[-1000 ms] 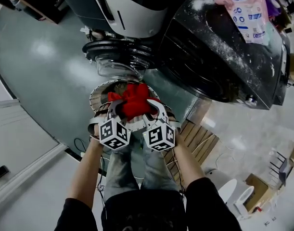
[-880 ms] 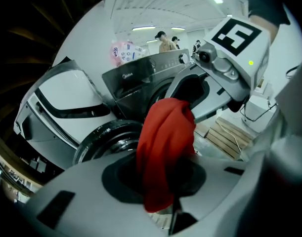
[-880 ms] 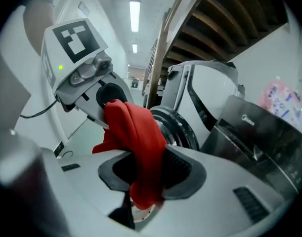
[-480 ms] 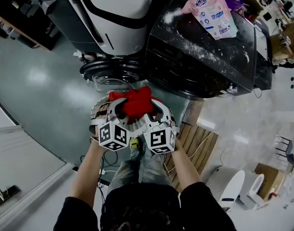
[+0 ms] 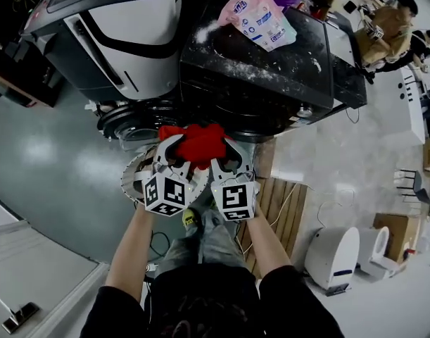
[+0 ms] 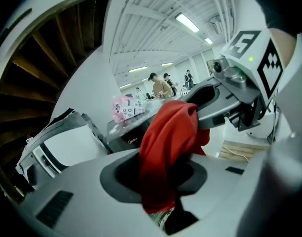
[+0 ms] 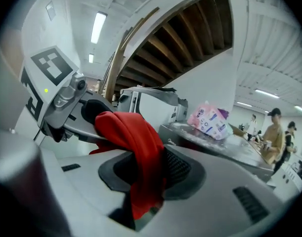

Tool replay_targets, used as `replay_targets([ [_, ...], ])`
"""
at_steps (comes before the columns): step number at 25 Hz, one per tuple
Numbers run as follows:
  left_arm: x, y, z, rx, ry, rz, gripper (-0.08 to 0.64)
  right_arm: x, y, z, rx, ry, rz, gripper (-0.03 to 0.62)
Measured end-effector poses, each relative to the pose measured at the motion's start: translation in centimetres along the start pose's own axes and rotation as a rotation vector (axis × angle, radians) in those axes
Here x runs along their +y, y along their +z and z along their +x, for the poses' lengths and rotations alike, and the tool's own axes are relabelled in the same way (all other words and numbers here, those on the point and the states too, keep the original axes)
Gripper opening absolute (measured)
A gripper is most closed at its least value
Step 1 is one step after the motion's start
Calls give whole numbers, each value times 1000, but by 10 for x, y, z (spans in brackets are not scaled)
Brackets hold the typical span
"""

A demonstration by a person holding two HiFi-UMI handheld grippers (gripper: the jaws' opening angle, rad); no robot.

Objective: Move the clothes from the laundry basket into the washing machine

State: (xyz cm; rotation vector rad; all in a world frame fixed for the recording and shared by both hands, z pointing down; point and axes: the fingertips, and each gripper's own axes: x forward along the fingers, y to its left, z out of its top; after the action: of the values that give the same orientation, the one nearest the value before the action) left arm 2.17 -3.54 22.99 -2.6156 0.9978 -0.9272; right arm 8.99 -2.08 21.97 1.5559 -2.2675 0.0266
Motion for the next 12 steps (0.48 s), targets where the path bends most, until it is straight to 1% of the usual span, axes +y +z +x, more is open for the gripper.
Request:
replay_targets([
  [3, -8, 27, 7, -61, -11, -27, 135, -26, 6, -18, -11, -64, 10, 123],
  [5, -16, 42, 12, -88, -23, -53, 138, -41, 5, -29, -14, -103, 32, 123],
  [10, -40, 73, 30, -132, -72, -131, 130, -80, -6, -53, -17, -191, 135, 123],
  [12, -50, 86, 40, -143, -93, -146, 121, -97, -14, -60, -18, -219, 179, 123],
])
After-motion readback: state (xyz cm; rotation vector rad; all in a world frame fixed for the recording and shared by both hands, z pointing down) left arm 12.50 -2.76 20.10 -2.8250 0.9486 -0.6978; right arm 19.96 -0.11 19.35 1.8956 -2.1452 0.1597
